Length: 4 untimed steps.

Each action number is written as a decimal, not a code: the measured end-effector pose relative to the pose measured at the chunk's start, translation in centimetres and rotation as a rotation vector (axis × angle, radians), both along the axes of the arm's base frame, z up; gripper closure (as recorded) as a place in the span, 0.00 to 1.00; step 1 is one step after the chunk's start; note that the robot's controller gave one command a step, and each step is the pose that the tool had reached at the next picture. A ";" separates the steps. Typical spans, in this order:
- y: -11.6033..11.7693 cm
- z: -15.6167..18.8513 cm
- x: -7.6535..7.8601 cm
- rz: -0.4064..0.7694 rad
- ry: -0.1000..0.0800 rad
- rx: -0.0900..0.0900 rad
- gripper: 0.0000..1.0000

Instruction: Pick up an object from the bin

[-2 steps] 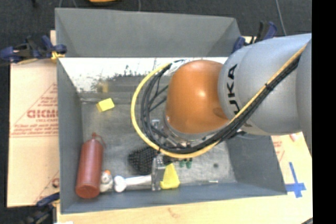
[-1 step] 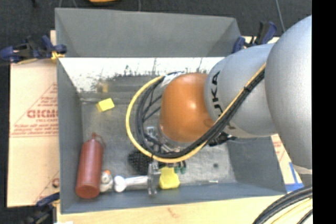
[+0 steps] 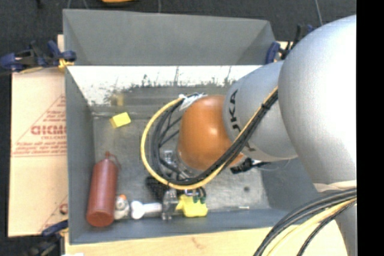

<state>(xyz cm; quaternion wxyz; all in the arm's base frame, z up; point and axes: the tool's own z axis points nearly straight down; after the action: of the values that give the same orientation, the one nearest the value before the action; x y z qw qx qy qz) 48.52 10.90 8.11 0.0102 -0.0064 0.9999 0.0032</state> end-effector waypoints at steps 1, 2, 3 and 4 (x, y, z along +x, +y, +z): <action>0.1 0.6 0.3 -0.002 -0.012 0.002 1.00; 0.1 0.6 0.3 -0.003 -0.011 0.002 1.00; -0.7 3.6 -0.1 0.016 0.012 -0.005 1.00; -0.9 10.7 0.0 0.023 0.024 -0.008 1.00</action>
Offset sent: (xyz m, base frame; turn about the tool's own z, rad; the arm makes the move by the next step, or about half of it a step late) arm 0.0000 0.0000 0.0000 0.0000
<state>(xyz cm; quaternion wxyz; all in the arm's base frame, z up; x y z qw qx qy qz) 48.57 10.04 18.82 -0.0019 -0.0181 0.9998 -0.0006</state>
